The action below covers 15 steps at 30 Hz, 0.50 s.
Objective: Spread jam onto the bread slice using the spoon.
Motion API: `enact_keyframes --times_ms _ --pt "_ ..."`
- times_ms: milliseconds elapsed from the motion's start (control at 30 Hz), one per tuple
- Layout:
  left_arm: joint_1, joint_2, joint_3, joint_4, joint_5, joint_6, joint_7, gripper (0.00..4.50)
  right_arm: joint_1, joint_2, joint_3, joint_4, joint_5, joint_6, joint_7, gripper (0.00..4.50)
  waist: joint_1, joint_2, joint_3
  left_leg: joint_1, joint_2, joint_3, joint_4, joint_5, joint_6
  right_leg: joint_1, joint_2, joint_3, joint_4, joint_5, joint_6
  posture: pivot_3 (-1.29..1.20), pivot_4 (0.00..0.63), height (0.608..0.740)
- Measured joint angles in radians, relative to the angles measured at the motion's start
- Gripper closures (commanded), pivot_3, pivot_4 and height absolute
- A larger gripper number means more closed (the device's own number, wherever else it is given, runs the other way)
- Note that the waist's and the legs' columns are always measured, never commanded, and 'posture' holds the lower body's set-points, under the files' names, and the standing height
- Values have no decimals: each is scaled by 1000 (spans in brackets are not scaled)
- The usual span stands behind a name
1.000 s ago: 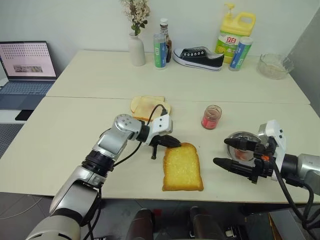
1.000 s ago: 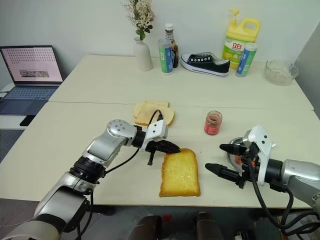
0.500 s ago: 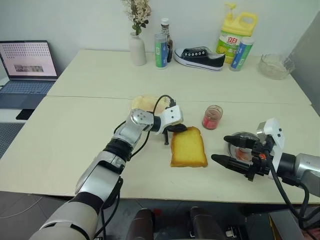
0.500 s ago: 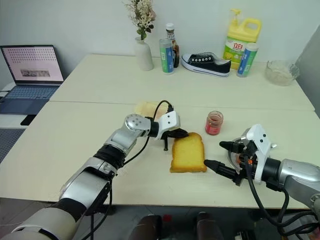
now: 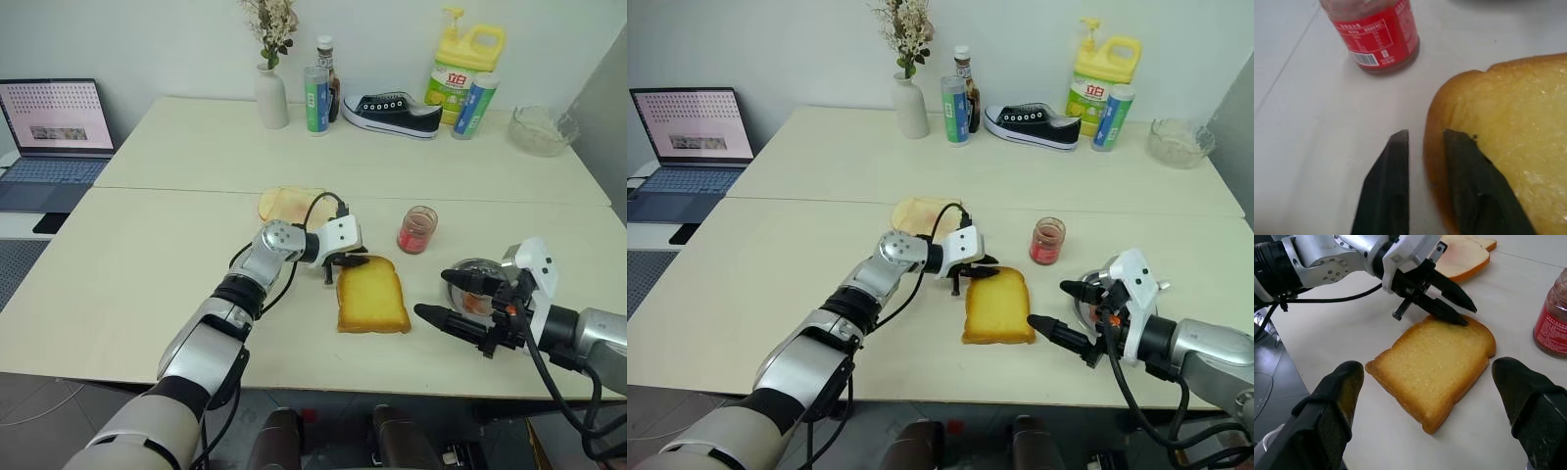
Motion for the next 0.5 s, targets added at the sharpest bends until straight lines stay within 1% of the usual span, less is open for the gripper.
enact_keyframes --times_ms 100,133,167,200,267,367,400,467,500 --pt "-1 8 26 -17 -13 10 -10 1690 37 -2 -34 0 2 0 -9 0 0 0 0 0 0 0 0 0 0 0 0 0 0 0 0 0 150 740" --pt "-1 12 35 -32 -23 18 -17 1311 52 -5 -50 -1 3 0 -16 0 0 0 0 0 0 0 0 0 0 0 0 0 0 0 0 0 150 740" --pt "-1 19 41 -56 -31 31 -25 1063 65 -5 -68 -1 5 0 -22 0 0 0 0 0 0 0 0 0 0 0 0 0 0 0 0 0 150 740" --pt "0 29 49 -80 -40 41 -29 664 74 -5 -86 0 6 0 -28 0 -1 0 0 0 0 0 0 0 0 0 0 0 0 0 0 0 150 740" --pt "7 73 63 -166 -55 68 -48 84 113 -5 -138 -3 14 0 -46 0 -3 0 0 0 1 0 0 0 0 0 1 0 0 0 0 0 150 740" --pt "83 132 122 -381 -126 154 -72 29 203 10 -247 -4 50 0 -83 0 -2 1 0 2 2 0 -1 0 0 1 0 0 1 0 0 0 150 740" --pt "103 135 130 -425 -143 178 -78 29 217 14 -270 -3 60 0 -93 0 -1 1 -1 2 1 0 -1 0 0 1 0 0 1 0 0 0 150 740" --pt "198 142 130 -603 -187 268 -95 29 255 63 -347 0 96 -13 -149 0 0 1 -1 3 2 -1 -1 0 0 3 -1 -1 0 0 0 0 150 740" --pt "236 143 118 -660 -199 298 -98 29 268 83 -371 9 105 -19 -176 0 0 1 -1 4 2 -1 -1 0 0 4 -1 -1 0 0 0 0 150 740"
